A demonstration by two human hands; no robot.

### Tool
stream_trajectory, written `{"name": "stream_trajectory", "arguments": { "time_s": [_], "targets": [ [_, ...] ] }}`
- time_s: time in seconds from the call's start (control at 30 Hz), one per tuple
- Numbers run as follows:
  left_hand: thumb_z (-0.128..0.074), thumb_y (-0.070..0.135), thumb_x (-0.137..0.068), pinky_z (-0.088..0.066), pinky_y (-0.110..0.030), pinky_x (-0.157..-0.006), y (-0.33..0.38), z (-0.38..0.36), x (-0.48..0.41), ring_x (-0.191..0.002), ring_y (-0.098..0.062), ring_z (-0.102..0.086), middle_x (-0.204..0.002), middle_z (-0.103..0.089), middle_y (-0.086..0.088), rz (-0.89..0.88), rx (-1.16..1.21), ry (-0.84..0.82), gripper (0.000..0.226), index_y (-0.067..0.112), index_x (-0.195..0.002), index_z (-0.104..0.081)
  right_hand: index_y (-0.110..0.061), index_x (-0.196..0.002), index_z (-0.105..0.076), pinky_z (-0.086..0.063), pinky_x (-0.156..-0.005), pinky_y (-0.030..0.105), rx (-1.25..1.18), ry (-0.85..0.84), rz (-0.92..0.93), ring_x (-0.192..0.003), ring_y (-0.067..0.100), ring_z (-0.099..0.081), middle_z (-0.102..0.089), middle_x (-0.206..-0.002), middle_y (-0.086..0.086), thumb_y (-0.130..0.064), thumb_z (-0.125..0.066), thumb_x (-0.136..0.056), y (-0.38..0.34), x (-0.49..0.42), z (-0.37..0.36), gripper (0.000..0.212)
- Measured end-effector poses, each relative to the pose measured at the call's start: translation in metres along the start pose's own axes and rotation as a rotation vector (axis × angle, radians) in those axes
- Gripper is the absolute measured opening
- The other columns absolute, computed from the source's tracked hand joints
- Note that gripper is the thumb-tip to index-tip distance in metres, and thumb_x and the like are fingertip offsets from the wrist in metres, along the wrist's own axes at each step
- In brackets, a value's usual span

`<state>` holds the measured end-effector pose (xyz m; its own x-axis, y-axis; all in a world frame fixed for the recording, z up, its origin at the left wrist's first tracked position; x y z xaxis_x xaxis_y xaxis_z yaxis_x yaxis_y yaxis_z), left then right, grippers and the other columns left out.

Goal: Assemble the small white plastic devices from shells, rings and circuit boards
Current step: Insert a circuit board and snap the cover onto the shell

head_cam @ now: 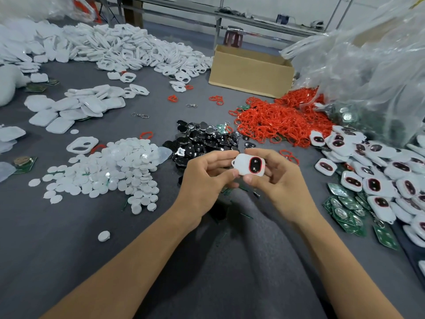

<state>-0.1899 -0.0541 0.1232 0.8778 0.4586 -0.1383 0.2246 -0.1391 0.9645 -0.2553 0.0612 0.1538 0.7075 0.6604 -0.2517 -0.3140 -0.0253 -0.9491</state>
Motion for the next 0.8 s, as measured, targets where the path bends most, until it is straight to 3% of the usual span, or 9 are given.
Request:
{"name": "stream_trajectory", "arguments": {
  "time_s": [0.23, 0.37, 0.5, 0.57, 0.67, 0.8],
  "targets": [
    [-0.071, -0.007, -0.081, -0.061, -0.029, -0.07, -0.006, -0.005, 0.002, -0.085, -0.021, -0.07, -0.103, -0.074, -0.008, 0.056, -0.023, -0.069, 0.036, 0.004, -0.115, -0.067, -0.009, -0.107, -0.063, -0.054, -0.069, 0.023, -0.053, 0.037, 0.025, -0.078, 0.019, -0.064, -0.072, -0.085, -0.001, -0.014, -0.077, -0.063, -0.004, 0.001, 0.006, 0.047],
    [-0.078, 0.001, -0.077, -0.06, -0.033, -0.074, 0.0, -0.005, 0.002, -0.079, -0.016, -0.068, -0.101, -0.074, -0.005, -0.006, -0.123, -0.057, 0.038, 0.01, -0.112, -0.068, -0.018, -0.105, -0.064, -0.048, -0.069, 0.029, -0.023, 0.015, 0.028, -0.078, 0.021, -0.058, -0.072, -0.088, 0.0, -0.021, -0.073, -0.067, -0.004, 0.001, 0.003, 0.039],
    [-0.082, 0.008, -0.075, -0.056, -0.022, -0.083, 0.009, -0.005, 0.003, -0.086, -0.006, -0.071, -0.096, -0.075, 0.005, -0.112, -0.302, -0.057, 0.036, 0.015, -0.109, -0.072, -0.016, -0.105, -0.063, -0.047, -0.07, 0.02, 0.13, -0.006, 0.067, -0.074, 0.004, -0.057, -0.07, -0.083, -0.006, -0.024, -0.067, -0.08, -0.004, 0.003, 0.0, 0.026],
    [-0.082, 0.009, -0.075, -0.053, -0.017, -0.081, 0.012, -0.006, 0.004, -0.085, -0.004, -0.07, -0.094, -0.074, 0.007, -0.147, -0.371, -0.06, 0.033, 0.013, -0.106, -0.072, -0.014, -0.107, -0.062, -0.047, -0.074, 0.02, 0.258, -0.012, 0.106, -0.079, 0.005, -0.058, -0.068, -0.09, -0.004, -0.025, -0.065, -0.087, -0.006, 0.004, -0.001, 0.023],
    [-0.08, 0.01, -0.078, -0.052, -0.014, -0.073, 0.015, -0.01, 0.008, -0.079, -0.004, -0.066, -0.085, -0.071, 0.007, -0.197, -0.441, -0.071, 0.024, 0.013, -0.1, -0.072, -0.012, -0.106, -0.062, -0.048, -0.077, 0.03, 0.367, -0.017, 0.157, -0.084, 0.017, -0.061, -0.067, -0.092, 0.001, -0.028, -0.054, -0.088, -0.011, 0.006, -0.003, 0.026],
    [-0.074, 0.008, -0.084, -0.056, -0.025, -0.073, 0.019, -0.017, 0.011, -0.075, -0.01, -0.063, -0.083, -0.069, -0.002, -0.261, -0.468, -0.12, 0.016, 0.003, -0.098, -0.07, -0.009, -0.104, -0.063, -0.048, -0.072, 0.039, 0.42, -0.007, 0.217, -0.078, 0.024, -0.06, -0.066, -0.087, 0.004, -0.026, -0.052, -0.089, -0.018, 0.008, -0.003, 0.025]
  ]
}}
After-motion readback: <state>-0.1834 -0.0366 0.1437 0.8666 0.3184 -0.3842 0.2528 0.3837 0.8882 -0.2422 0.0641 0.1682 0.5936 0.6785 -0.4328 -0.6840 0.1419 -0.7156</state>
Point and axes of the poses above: each hand's wrist, its own x-axis away from the middle knuckle, its own z-axis out of the back of the hand, y = z × x, the point moved 9 cm from there along -x, towards the middle knuckle
